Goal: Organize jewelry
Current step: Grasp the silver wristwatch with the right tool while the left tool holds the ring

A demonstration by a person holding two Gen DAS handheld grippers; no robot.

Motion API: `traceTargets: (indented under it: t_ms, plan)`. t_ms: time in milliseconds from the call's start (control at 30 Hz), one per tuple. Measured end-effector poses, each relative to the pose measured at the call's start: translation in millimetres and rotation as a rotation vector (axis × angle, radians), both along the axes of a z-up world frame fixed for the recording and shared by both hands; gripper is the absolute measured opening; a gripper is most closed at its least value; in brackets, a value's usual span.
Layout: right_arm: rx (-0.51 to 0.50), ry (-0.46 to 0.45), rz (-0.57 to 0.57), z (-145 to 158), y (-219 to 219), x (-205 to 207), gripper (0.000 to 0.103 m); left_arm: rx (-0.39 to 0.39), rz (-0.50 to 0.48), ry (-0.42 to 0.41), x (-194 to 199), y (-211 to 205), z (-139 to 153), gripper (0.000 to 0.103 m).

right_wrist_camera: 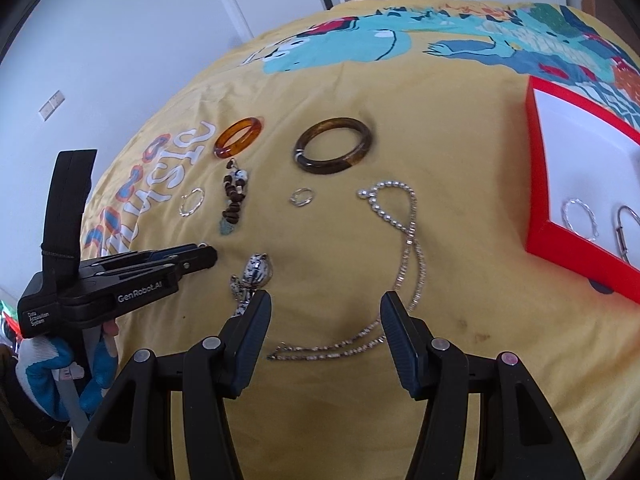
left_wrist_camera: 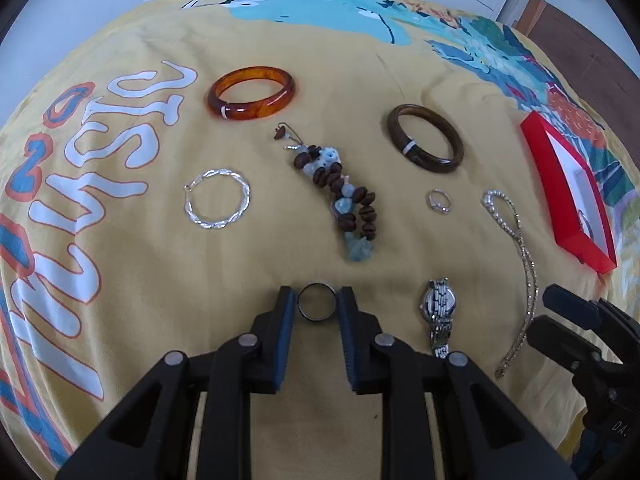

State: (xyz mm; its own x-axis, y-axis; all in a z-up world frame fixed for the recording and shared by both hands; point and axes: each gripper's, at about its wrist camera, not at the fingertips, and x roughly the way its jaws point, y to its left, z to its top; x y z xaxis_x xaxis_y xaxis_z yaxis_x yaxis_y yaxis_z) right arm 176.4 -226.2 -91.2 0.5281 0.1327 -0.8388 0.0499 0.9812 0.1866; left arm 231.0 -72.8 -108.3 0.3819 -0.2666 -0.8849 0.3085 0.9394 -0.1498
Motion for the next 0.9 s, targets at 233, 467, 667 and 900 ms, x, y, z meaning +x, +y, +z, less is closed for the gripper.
traceTargets:
  t_ms: [233, 467, 667, 900]
  plan:
    - [-0.003, 0.013, 0.056, -9, 22, 11, 0.056, 0.0, 0.008, -0.026, -7, 12, 5, 0.019]
    - [0.0, 0.041, 0.109, -26, 45, 27, 0.056, -0.027, 0.065, -0.026, -11, 43, 14, 0.019]
    - [-0.034, 0.05, 0.115, -34, 60, 41, 0.052, -0.047, 0.088, -0.025, -17, 59, 18, 0.019]
    - [-0.094, 0.07, 0.099, -41, 68, 49, 0.024, -0.061, 0.088, -0.032, -26, 64, 25, 0.019]
